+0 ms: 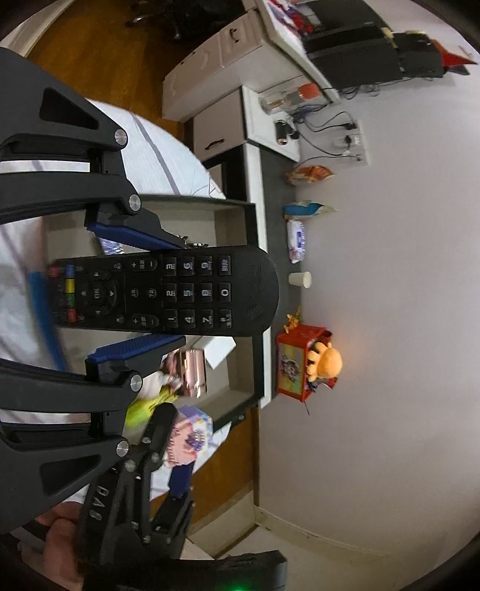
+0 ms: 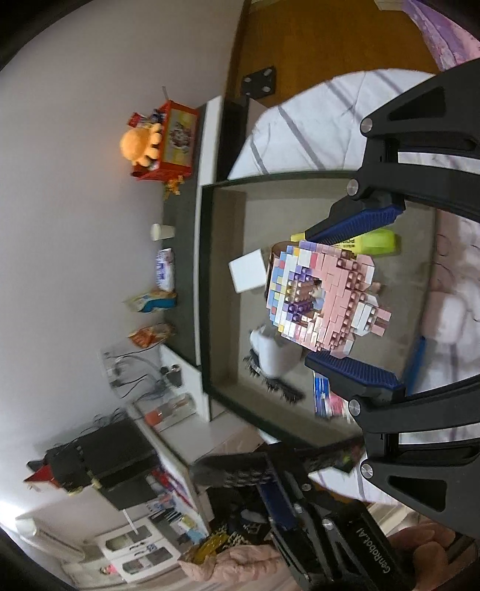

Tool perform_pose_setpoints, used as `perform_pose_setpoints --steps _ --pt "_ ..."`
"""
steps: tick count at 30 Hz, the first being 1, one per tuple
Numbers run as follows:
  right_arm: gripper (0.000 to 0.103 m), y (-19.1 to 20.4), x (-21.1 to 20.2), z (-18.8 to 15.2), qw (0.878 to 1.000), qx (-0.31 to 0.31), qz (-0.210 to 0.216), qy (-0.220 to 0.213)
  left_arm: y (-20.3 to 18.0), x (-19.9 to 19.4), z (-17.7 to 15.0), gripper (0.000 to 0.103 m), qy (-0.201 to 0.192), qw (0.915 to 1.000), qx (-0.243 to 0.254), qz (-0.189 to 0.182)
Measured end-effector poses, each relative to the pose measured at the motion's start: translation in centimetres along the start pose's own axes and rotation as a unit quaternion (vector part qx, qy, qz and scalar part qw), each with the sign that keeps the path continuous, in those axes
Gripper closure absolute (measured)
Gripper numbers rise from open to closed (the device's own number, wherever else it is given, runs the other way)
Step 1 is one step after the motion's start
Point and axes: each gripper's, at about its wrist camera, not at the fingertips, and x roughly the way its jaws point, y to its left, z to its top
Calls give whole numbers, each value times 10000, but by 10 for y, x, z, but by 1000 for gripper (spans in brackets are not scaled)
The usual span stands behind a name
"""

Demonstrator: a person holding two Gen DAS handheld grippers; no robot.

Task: Organize rigid objects
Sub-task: 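Carry the remote and pink block figure over the pink box and lower them, then open both tools and withdraw them from the box back over the bed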

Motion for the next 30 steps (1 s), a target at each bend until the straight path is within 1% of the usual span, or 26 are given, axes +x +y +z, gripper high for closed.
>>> perform_pose_setpoints --steps 5,9,10,11,12,13,14,15,16,17,18,22,24,28,29,30 --pt "42 -7 30 1 9997 30 -52 243 2 34 -1 58 314 9995 -52 -30" --pt "41 -10 39 2 9994 19 -105 316 2 50 -4 58 470 9988 -54 85" --pt "41 -10 41 1 9993 4 -124 357 4 53 -3 55 493 9986 -69 161" --pt "36 -9 42 2 9992 3 -110 384 4 54 -3 52 508 9984 -49 257" --pt "30 -9 42 1 9992 19 -69 387 4 51 -3 39 473 9984 -46 312" --pt "21 -9 40 1 9993 24 -57 359 4 48 -2 25 414 9982 -35 424" --pt "20 -10 37 0 9995 23 -118 304 6 45 -3 19 361 9978 -16 560" --pt "20 -11 33 0 9996 35 -132 262 7 41 -3 10 320 9975 -29 637" --pt "20 -12 31 0 9996 64 -122 244 9 39 -2 3 304 9974 -64 652" --pt "20 -14 27 0 9996 94 -121 218 12 34 -2 0 277 9973 -120 667" --pt "19 -14 23 0 9997 99 -157 179 13 27 -3 0 198 9974 -160 672" --pt "17 -14 4 -3 9997 158 -190 -6 13 5 -5 0 16 9959 -125 891" --pt "13 -13 -8 -5 9995 176 -221 -107 13 -7 -8 0 -41 9958 -149 905" --pt "10 -11 -31 -14 9991 218 -216 -291 9 -32 -18 0 -118 9957 -191 899" --pt "0 -11 -39 -17 9989 247 -207 -340 7 -39 -22 0 -146 9956 -196 904" --pt "0 -10 -44 -19 9987 249 -193 -400 6 -47 -25 0 -153 9956 -205 902"
